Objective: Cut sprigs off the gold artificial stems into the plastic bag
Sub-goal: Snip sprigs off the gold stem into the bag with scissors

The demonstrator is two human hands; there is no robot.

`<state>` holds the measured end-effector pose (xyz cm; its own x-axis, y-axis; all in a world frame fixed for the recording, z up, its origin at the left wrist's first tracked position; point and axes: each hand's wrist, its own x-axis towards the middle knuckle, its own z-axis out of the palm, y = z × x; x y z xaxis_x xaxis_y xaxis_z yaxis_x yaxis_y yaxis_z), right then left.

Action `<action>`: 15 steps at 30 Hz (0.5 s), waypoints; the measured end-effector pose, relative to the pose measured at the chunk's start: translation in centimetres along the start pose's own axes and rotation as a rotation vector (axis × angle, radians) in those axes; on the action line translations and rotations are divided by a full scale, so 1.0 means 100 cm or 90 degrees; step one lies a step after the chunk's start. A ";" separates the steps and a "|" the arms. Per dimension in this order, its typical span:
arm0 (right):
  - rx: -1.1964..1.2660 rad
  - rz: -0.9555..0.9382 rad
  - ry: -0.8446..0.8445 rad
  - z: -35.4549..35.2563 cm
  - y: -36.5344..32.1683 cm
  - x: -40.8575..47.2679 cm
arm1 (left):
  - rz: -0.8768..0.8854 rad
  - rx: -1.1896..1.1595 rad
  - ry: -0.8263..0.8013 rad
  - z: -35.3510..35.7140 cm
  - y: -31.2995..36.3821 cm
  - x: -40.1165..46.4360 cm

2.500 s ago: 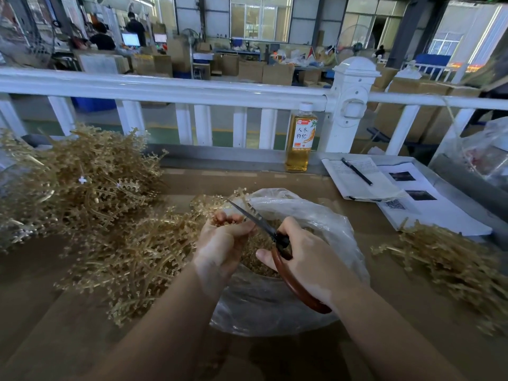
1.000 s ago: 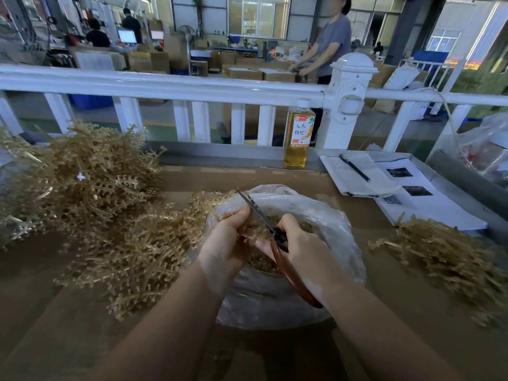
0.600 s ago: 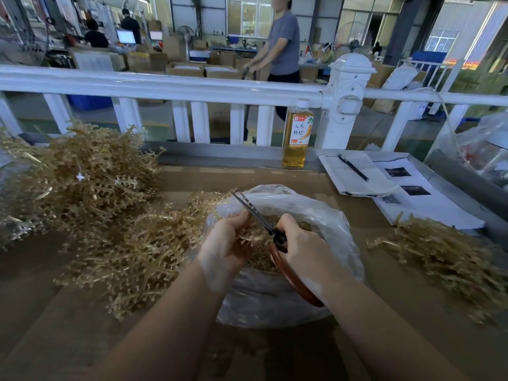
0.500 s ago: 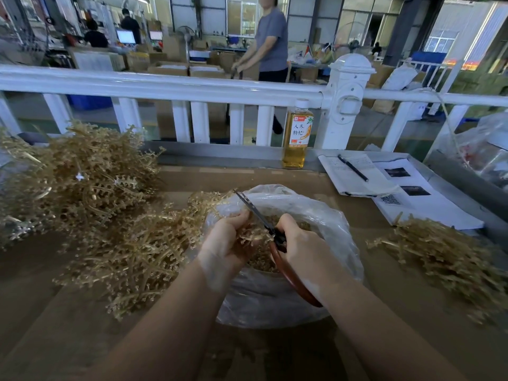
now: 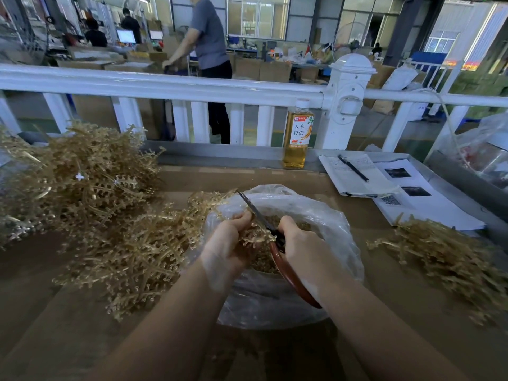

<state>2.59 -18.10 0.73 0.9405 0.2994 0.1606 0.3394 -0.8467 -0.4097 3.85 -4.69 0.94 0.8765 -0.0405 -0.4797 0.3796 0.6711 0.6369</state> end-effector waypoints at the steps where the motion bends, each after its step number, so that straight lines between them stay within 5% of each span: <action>1: 0.000 0.003 -0.002 0.001 0.000 0.000 | -0.003 0.000 -0.001 -0.001 0.000 0.000; 15: 0.022 0.007 0.006 0.005 0.000 0.003 | -0.047 0.009 -0.005 -0.005 -0.005 0.002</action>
<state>2.87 -17.81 0.28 0.9441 0.2862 0.1639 0.3296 -0.8338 -0.4428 3.67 -4.64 0.17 0.8486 -0.0956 -0.5203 0.4471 0.6552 0.6090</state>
